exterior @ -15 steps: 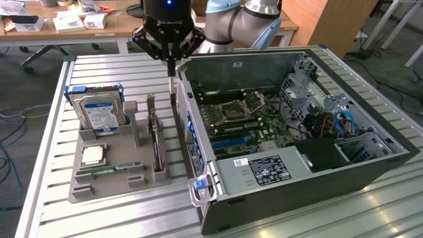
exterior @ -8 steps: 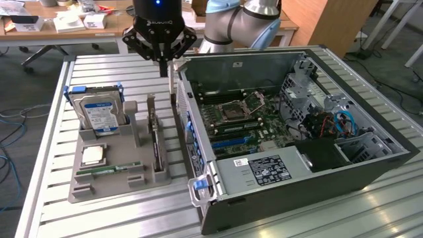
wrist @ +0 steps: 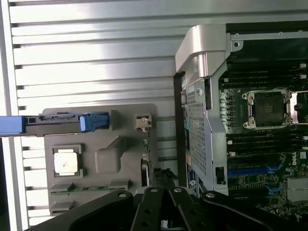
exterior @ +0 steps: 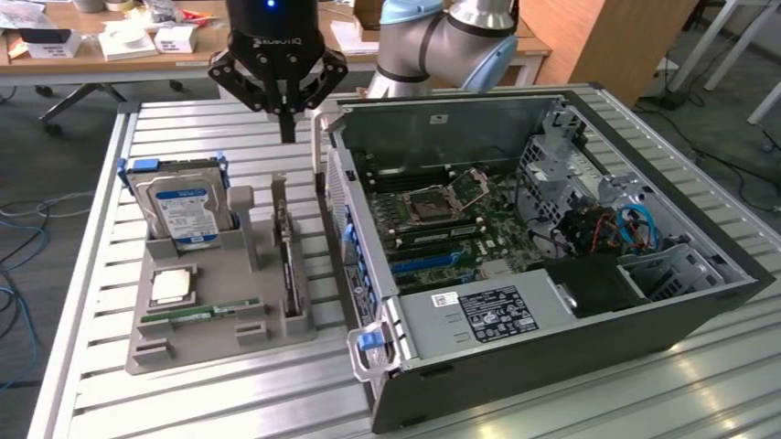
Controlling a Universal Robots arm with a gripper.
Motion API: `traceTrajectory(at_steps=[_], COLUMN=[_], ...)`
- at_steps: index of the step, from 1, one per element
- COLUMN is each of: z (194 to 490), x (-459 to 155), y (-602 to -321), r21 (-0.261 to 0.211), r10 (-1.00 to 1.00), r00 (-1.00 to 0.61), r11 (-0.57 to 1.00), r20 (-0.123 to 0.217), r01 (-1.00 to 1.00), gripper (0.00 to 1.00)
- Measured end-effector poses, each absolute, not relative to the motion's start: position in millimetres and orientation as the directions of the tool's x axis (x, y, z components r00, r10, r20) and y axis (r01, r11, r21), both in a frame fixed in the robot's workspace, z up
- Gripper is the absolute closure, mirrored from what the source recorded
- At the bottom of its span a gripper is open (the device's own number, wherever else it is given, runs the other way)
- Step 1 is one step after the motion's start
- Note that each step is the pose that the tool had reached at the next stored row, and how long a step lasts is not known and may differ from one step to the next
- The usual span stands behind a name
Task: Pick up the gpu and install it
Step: 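Reach for the gpu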
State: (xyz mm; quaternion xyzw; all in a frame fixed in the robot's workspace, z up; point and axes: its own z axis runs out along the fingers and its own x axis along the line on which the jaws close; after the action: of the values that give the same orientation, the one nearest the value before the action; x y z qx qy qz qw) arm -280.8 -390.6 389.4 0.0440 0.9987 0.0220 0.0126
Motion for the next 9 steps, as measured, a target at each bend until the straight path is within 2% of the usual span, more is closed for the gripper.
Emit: traceTrajectory(at_steps=[9], z=[389.4], x=[-285.3], y=[-390.4], r21=[0.045], r10=[0.09], r00=[-0.996], r11=[0.995], r20=[-0.023], r01=[0.089], gripper=[0.89])
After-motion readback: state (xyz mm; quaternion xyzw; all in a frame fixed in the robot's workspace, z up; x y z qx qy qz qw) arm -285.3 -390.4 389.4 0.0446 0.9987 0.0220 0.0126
